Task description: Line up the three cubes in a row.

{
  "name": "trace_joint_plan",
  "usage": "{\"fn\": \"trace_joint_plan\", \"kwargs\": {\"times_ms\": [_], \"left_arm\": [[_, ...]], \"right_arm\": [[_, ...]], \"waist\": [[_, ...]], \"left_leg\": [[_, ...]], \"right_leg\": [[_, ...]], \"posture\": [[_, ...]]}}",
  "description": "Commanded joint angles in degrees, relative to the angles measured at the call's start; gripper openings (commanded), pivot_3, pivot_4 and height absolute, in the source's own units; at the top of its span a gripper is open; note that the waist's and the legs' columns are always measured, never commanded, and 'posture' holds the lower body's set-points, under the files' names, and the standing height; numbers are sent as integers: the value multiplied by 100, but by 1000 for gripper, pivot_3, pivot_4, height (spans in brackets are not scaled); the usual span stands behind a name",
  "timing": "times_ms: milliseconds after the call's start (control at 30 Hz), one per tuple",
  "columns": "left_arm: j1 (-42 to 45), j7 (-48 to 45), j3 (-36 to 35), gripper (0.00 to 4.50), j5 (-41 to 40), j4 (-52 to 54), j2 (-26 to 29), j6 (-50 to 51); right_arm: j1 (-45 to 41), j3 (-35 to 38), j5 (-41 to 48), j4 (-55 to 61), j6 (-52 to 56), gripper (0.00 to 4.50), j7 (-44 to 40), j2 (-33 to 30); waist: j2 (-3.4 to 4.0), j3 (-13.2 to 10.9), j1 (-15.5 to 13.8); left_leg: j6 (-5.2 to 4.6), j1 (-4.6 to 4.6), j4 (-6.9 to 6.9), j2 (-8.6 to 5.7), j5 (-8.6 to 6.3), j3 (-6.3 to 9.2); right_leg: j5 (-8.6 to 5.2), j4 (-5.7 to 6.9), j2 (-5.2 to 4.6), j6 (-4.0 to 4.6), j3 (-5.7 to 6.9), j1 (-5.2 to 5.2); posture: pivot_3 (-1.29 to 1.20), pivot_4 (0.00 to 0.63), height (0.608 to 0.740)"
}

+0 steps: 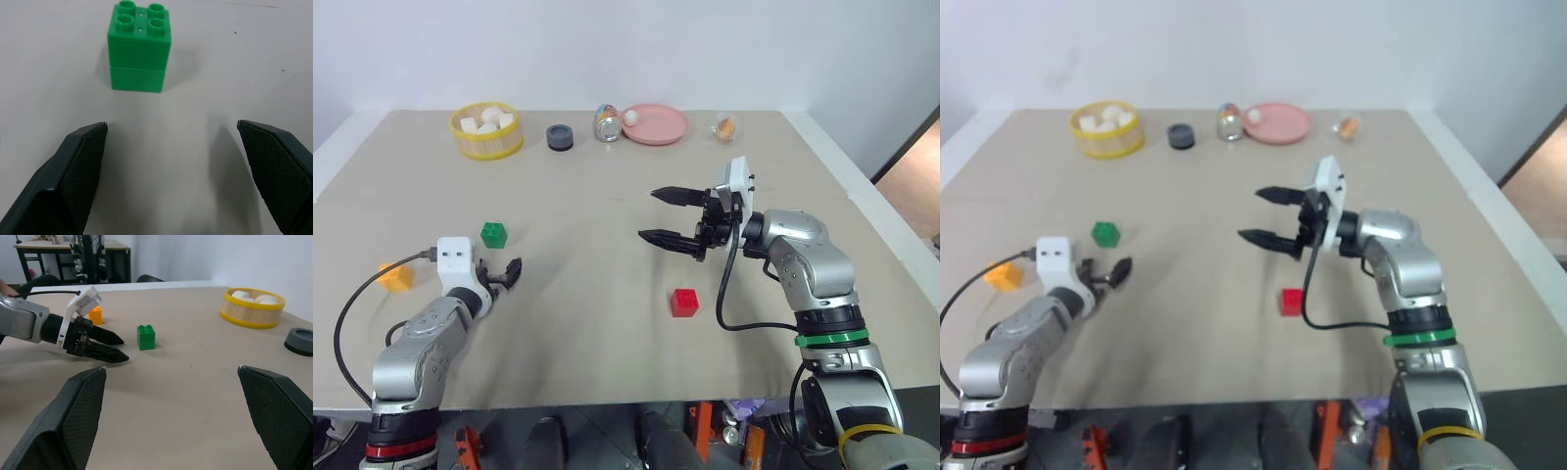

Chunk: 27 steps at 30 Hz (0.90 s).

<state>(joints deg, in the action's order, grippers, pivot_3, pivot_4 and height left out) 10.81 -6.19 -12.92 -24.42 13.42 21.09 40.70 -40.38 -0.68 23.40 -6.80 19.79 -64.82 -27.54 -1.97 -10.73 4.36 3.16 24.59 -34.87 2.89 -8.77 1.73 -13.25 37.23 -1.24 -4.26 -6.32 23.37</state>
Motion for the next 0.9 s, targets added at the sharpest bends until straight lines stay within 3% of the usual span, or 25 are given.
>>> {"fn": "trace_joint_plan", "kwargs": {"times_ms": [33,633,900], "left_arm": [[142,-104,48,4422,277,-303,111,-222],[1537,-761,350,4422,1131,-2792,170,-1387],[1402,-1056,419,1930,1187,-2553,201,-1346]], "right_arm": [[25,101,101,267,-65,4466,56,-46],[303,120,92,524,-76,4466,286,-107],[252,168,57,357,-152,4500,321,-180]], "waist": [[0,0,-1],[3,2,-22],[3,2,-16]], "left_leg": [[1,0,0,0,1,-1],[0,-1,1,-3,27,1],[2,0,2,-3,32,1]], "right_leg": [[0,0,-1,-1,0,0],[38,0,-4,-2,5,-2],[42,-1,-5,-3,6,1]], "posture": [[0,150,740],[0,150,740],[0,150,740]]}}
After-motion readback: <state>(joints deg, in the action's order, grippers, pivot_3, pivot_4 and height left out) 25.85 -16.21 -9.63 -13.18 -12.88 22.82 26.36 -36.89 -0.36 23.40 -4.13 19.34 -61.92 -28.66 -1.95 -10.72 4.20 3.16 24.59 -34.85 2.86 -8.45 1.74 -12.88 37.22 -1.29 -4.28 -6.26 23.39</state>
